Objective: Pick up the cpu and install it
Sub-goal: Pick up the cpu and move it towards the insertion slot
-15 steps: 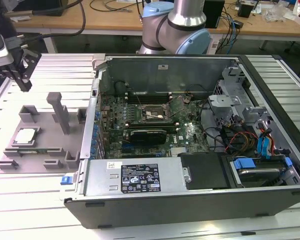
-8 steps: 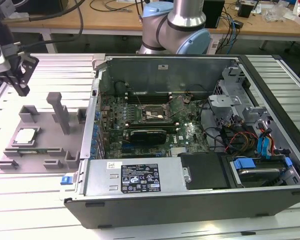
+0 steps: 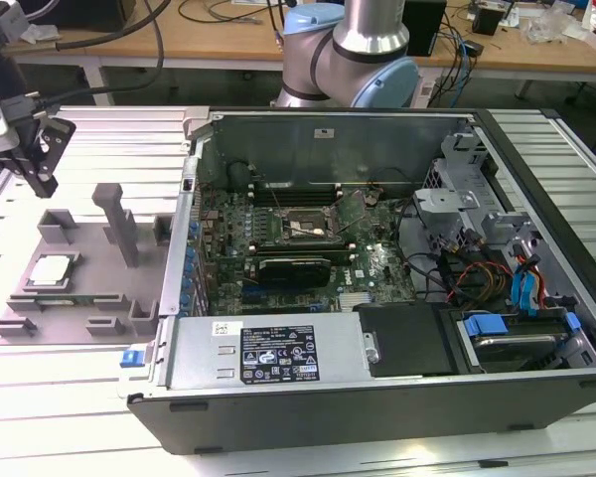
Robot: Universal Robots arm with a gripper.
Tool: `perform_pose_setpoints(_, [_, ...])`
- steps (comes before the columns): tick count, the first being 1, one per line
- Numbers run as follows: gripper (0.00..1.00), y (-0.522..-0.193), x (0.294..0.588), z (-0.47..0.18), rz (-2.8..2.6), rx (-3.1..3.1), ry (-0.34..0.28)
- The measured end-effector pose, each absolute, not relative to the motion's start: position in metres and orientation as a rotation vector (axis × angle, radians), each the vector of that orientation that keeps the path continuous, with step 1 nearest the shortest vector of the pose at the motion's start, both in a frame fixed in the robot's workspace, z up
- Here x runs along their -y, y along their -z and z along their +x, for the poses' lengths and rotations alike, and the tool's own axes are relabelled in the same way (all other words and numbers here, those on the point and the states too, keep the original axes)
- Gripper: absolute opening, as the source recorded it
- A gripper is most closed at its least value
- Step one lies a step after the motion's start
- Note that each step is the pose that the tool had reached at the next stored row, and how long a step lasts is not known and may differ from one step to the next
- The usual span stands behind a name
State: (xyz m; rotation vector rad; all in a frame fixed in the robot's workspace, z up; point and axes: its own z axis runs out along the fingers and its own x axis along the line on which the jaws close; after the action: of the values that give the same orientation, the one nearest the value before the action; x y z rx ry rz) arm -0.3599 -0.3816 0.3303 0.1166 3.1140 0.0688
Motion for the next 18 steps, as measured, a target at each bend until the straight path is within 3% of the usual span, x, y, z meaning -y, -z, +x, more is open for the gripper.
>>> perform_pose_setpoints(18, [0.11,-0.316,0.383,-0.376,0.116,-3.114,-0.069])
